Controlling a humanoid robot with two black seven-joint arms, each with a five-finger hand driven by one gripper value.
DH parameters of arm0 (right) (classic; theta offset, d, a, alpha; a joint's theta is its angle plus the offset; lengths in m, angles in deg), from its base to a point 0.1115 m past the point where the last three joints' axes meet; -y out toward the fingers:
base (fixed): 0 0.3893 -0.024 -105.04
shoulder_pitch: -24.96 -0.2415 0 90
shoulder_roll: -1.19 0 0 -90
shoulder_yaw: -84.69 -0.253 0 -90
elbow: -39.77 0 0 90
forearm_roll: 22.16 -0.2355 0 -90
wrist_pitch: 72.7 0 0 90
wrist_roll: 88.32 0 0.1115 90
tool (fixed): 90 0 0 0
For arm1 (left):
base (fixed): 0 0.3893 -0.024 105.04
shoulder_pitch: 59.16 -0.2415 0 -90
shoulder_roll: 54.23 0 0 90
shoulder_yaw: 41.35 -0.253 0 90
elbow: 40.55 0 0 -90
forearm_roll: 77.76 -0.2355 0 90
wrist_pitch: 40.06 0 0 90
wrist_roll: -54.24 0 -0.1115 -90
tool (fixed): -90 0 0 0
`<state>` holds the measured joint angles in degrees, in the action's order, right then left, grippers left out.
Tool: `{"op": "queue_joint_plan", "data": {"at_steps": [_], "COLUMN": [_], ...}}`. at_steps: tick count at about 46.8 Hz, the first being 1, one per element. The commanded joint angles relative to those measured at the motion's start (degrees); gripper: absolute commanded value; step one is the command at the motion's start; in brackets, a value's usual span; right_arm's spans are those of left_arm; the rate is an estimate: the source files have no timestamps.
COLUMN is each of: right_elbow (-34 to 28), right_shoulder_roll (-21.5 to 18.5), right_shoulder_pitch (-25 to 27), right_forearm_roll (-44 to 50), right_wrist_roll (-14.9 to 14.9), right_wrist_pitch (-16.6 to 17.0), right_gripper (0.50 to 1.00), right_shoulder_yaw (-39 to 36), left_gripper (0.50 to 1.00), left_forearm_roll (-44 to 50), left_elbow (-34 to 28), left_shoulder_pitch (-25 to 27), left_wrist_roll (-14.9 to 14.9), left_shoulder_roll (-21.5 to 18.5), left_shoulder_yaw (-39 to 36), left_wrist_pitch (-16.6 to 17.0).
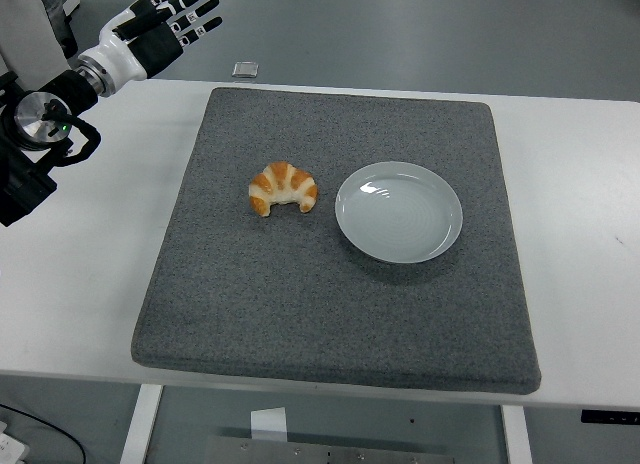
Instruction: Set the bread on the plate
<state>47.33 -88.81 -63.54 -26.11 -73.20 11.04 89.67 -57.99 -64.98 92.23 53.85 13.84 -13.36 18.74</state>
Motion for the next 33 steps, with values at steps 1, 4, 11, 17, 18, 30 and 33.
{"op": "queue_joint_plan", "data": {"at_steps": [1,4,11,17,18,30,33], "right_elbow": [0.0,0.0,0.0,0.0,0.0,0.0,0.0], "right_shoulder_roll": [0.0,0.0,0.0,0.0,0.0,0.0,0.0], "right_shoulder_pitch": [0.0,0.0,0.0,0.0,0.0,0.0,0.0], "right_forearm_roll": [0.0,0.0,0.0,0.0,0.0,0.0,0.0], "right_wrist_roll": [0.0,0.0,0.0,0.0,0.0,0.0,0.0], "right_wrist_pitch": [0.0,0.0,0.0,0.0,0.0,-0.1,0.0], "right_gripper": [0.932,0.932,0.932,0.932,0.932,0.932,0.932], "right_shoulder_yaw": [0.0,-0.1,-0.1,-0.1,0.0,0.0,0.0], "left_gripper": [0.996,0.996,0.996,0.996,0.996,0.996,0.996], "left_forearm_roll": [-0.2,-0.6,-8.2,-19.9,-21.2,-26.0,-27.3], "left_elbow": [0.0,-0.4,-2.1,-5.7,-6.8,-20.2,-23.5], "left_shoulder_pitch": [0.1,0.2,2.5,4.7,4.9,10.7,13.8], "left_wrist_roll": [0.0,0.0,-0.1,-0.5,-0.7,-1.8,-1.8], "left_shoulder_roll": [-0.2,-0.4,-1.6,-5.2,-6.0,-14.9,-17.1], "left_shoulder_yaw": [-0.4,-0.7,-0.9,-0.9,-0.9,-9.9,-15.0], "left_wrist_pitch": [-0.1,-0.8,-1.1,-1.0,-0.8,0.7,2.4]}}
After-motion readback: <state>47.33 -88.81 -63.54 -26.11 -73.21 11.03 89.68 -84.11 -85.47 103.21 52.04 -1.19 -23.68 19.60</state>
